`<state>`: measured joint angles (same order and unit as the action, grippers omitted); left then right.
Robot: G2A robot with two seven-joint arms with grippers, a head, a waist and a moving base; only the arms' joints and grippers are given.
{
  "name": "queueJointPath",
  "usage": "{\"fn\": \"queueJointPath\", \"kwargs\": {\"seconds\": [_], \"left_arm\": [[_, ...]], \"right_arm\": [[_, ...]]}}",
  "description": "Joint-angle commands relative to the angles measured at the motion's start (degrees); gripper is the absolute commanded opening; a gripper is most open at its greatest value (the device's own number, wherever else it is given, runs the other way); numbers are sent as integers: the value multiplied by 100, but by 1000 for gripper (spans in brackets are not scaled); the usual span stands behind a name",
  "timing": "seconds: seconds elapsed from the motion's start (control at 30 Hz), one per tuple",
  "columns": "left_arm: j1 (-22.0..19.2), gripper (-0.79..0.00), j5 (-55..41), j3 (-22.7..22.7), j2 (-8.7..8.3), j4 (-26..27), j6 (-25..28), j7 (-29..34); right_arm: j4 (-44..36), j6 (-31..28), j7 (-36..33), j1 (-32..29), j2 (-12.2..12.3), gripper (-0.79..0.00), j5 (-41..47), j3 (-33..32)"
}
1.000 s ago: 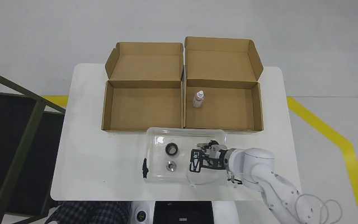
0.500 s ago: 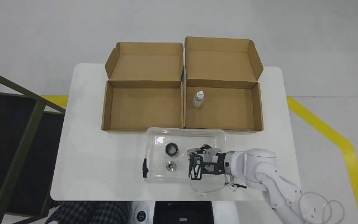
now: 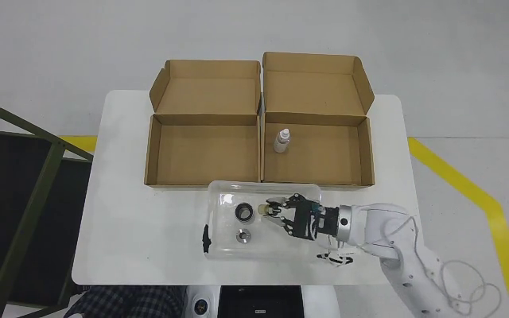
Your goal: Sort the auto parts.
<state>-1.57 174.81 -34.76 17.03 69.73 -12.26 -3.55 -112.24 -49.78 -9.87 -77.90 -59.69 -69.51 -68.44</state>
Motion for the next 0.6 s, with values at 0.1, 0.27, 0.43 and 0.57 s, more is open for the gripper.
{"fn": "queueJointPath", "kwargs": {"seconds": [0.1, 0.27, 0.43, 0.57], "left_arm": [[0, 0, 0, 0, 0, 0, 0, 0], [0, 0, 0, 0, 0, 0, 0, 0], [0, 0, 0, 0, 0, 0, 0, 0], [0, 0, 0, 0, 0, 0, 0, 0]], "right_arm": [[-36, -33, 289, -20, 25, -785, 468, -269], [-20, -117, 500, -48, 54, -785, 925, -546], [-73, -258, 621, -98, 97, -785, 1410, -897], [-241, -290, 750, -236, 130, -785, 1673, -1219]]}}
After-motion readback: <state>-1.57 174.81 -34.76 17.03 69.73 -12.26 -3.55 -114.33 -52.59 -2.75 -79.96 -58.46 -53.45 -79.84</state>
